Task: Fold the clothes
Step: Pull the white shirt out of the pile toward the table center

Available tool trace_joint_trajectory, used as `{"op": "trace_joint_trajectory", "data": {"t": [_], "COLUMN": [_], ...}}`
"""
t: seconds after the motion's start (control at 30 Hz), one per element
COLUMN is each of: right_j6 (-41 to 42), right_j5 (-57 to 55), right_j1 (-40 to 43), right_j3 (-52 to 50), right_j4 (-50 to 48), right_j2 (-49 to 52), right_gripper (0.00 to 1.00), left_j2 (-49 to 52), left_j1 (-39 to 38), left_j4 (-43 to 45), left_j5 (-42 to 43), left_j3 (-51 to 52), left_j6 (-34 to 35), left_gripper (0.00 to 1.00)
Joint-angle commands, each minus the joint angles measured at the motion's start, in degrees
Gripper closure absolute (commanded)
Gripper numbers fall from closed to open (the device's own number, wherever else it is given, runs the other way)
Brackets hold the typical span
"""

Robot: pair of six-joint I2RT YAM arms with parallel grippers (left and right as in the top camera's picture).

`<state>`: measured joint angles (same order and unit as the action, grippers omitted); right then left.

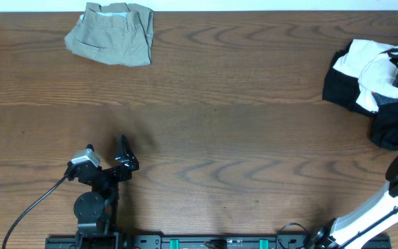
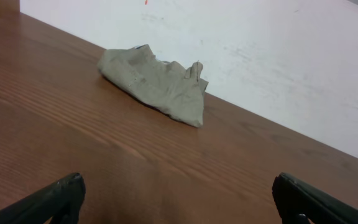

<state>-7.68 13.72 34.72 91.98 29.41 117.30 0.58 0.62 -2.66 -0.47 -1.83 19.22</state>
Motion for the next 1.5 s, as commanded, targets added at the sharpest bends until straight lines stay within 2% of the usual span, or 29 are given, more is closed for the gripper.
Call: {"op": "trace_joint_trajectory", "data": {"t": [0.0,0.23,0.6,0.8,1.07,1.2,1.47], "right_j6": [1.7,12.9,24.0,25.3,27.8,33.6,49.5], "right_j5": [3.7,16.3,16.8,16.8,16.4,13.1,-1.6], "right_j1": [-1.1,-1.4,-6.3,-14.4,-27.2,-35.1,-50.8], "right_j3": [1.0,1.0,1.0,1.0,0.9,0.8,0.8], "right_j4": [0.4,0.2,9.8,14.5,18.6,19.4,19.2], "right_j2": [-1.3,-7.7,-21.2,-26.1,-25.7,-25.1,-23.7], "right_gripper": [0.99,0.99,0.99,0.99,0.99,0.99,0.99], "left_j2": [-0.3,-0.3,-0.3,-0.3,-0.3,-0.3,-0.3], "left_j1": [0.0,0.0,0.0,0.0,0.0,0.0,0.0], "left_j4": [-1.3,-1.3,-1.3,-1.3,-1.3,-1.3,-1.3], "left_j5": [-1.5,-1.5,-1.5,-1.5,-1.5,-1.5,-1.5], "left_j3": [1.6,1.6,1.6,1.6,1.6,1.6,1.6], "left_j6": [-1.0,-1.0,-1.0,-1.0,-1.0,-1.0,-1.0], "left_gripper": [0.02,0.02,0.02,0.02,0.02,0.02,0.02]}}
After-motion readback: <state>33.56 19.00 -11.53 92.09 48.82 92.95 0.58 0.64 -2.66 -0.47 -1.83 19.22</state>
